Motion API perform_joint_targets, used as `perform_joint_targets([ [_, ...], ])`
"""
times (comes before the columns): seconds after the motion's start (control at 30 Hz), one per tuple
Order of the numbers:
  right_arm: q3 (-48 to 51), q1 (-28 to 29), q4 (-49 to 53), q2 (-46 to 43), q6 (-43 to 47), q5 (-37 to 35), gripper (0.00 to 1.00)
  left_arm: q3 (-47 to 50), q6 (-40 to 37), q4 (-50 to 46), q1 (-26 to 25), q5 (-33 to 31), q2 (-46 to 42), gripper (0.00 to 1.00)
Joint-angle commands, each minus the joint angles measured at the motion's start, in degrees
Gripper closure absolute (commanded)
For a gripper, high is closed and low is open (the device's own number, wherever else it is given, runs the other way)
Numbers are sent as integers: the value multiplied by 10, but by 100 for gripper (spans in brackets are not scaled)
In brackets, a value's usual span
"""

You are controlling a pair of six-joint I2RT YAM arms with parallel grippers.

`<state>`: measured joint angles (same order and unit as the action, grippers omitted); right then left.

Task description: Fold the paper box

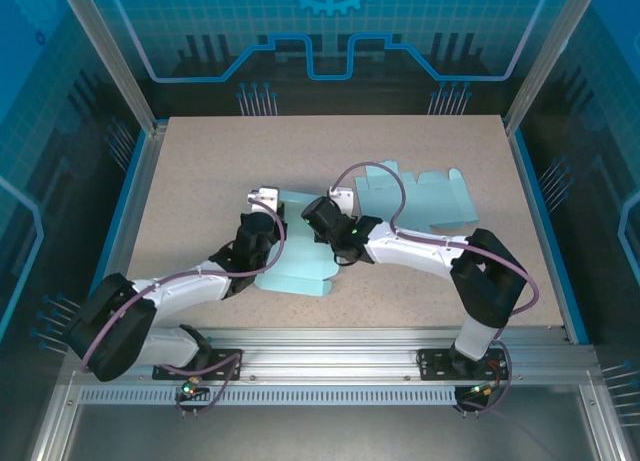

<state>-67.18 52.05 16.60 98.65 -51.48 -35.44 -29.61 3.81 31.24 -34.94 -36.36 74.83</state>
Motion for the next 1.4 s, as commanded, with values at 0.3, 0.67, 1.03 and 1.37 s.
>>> perform_joint_targets([
  [0.3, -44, -51, 84, 10, 49, 53, 100, -51, 83, -150, 5, 293, -139, 11],
  [0.67, -156, -122, 285, 58, 247, 279, 100, -130, 124, -359, 42, 239, -208, 5],
  [1.03, -353, -142, 479, 238, 381, 330, 100, -140, 167, -354, 103, 304, -185, 5],
  [1.37, -625, -140, 672, 466, 398, 180, 100, -134, 163, -353, 109, 312, -193, 5],
])
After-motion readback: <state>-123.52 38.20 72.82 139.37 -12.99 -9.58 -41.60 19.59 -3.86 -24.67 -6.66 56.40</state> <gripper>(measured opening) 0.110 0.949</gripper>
